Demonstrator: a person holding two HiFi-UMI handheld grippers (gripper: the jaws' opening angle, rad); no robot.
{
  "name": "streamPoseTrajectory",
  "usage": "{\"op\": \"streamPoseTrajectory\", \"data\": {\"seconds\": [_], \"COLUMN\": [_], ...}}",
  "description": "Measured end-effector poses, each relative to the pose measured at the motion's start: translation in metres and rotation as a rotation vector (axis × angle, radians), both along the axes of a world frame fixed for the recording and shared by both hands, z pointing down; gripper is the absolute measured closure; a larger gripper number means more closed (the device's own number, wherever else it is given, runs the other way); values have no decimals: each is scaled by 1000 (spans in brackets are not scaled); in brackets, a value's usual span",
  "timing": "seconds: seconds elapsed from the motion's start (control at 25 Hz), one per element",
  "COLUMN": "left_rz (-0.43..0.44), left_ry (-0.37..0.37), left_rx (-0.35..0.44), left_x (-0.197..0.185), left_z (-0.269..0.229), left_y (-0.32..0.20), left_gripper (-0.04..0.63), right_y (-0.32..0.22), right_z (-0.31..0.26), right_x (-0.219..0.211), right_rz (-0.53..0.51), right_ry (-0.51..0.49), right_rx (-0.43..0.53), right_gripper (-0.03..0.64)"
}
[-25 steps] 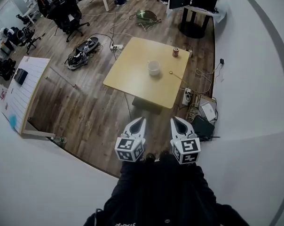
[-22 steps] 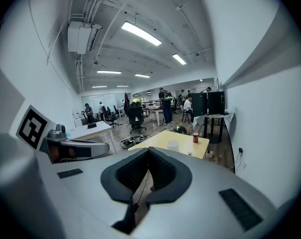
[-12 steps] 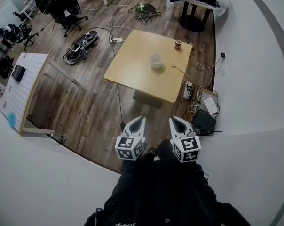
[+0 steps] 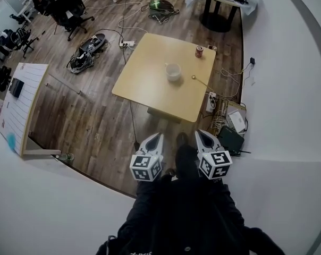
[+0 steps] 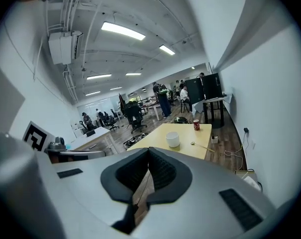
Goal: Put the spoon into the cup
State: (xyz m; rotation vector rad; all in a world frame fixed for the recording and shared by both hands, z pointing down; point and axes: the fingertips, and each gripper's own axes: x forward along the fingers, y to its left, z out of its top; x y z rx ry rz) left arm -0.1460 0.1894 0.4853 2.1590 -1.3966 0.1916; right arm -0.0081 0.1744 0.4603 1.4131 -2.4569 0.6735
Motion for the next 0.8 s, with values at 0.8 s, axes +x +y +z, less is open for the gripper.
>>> {"op": "streamPoseTrajectory", "data": {"seconds": [0.8], "left_rz": [36], "left_ry": [-59], "left_rx": [-104], "left_x": [78], "left_z": [61], "left_y": [-259], "left_gripper": [561], "right_y": [-253], "right_z": [90], "right_x": [87], "right_rz": [75], "right_ry": [-58], "right_rx": [-217], "right_gripper": [595]}}
